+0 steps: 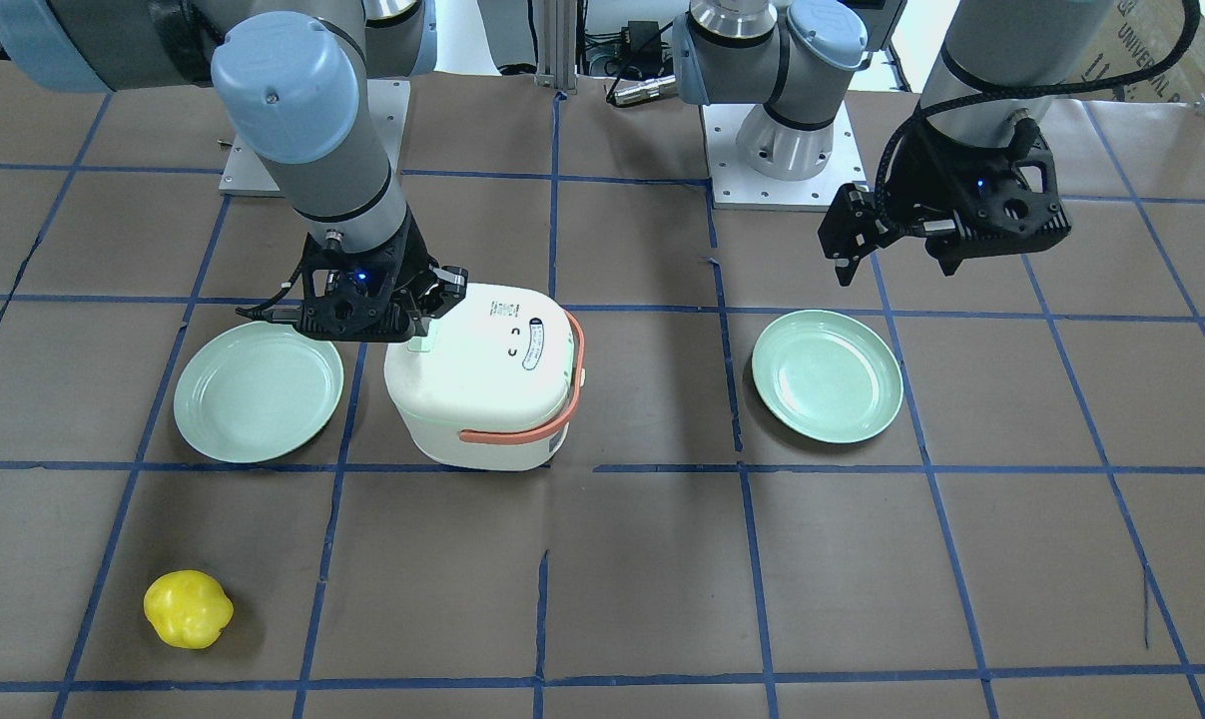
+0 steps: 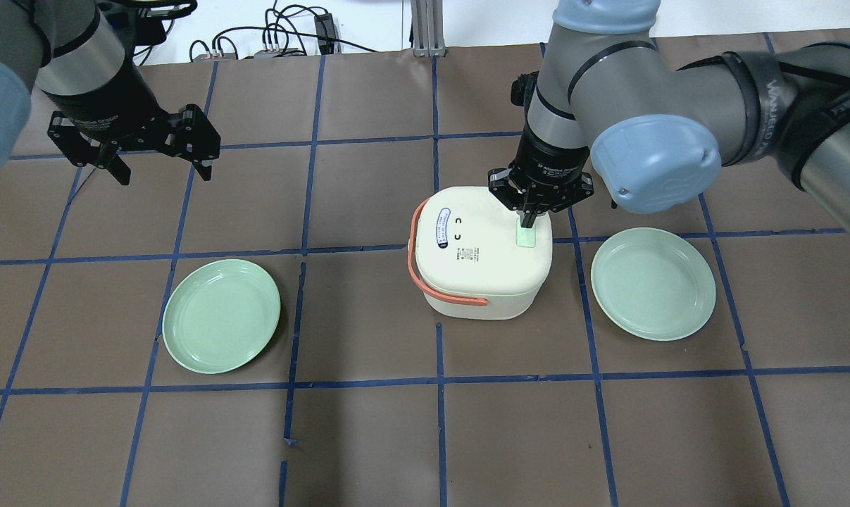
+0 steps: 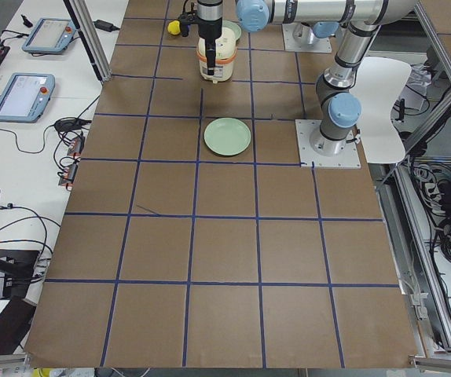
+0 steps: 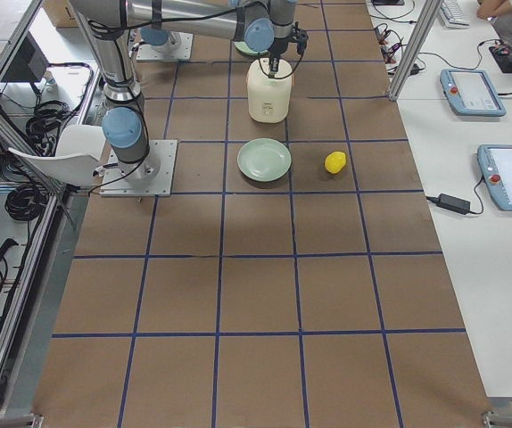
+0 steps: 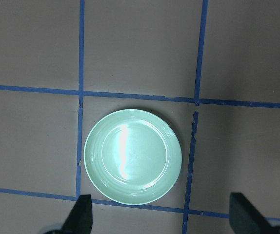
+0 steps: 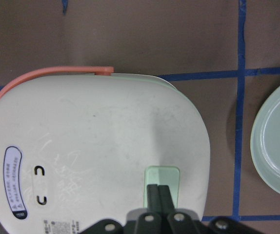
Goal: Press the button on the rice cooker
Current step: 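Press the green button down with the closed right gripper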
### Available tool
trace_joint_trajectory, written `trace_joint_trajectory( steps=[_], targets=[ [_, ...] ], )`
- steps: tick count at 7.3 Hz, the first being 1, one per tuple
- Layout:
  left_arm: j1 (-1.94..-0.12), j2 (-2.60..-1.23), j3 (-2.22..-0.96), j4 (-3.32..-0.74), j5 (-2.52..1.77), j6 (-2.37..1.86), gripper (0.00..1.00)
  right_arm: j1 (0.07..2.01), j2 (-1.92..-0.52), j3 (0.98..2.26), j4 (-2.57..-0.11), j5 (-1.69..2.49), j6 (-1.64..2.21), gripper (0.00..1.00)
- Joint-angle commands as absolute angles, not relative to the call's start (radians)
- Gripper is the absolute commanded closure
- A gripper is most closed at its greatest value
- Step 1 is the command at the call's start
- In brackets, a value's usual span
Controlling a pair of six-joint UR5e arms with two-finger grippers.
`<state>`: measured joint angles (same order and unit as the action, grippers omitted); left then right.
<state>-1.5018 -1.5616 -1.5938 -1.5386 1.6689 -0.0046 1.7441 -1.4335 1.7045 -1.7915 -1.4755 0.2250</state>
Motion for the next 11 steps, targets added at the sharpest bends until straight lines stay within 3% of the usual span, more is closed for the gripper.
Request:
trace_joint_trajectory(
  steps=[1,11],
  targets=[
    [-1.502,-1.562,-1.594,-1.539,1.669,-0.005,0.0,1.744,-1.425,1.718,-1.812,-1.474,0.226,0.89],
    [-1.502,-1.562,-1.594,-1.539,1.669,-0.005,0.0,1.744,-1.422,1.729,-1.812,-1.471,0.224,0.88]
  ],
)
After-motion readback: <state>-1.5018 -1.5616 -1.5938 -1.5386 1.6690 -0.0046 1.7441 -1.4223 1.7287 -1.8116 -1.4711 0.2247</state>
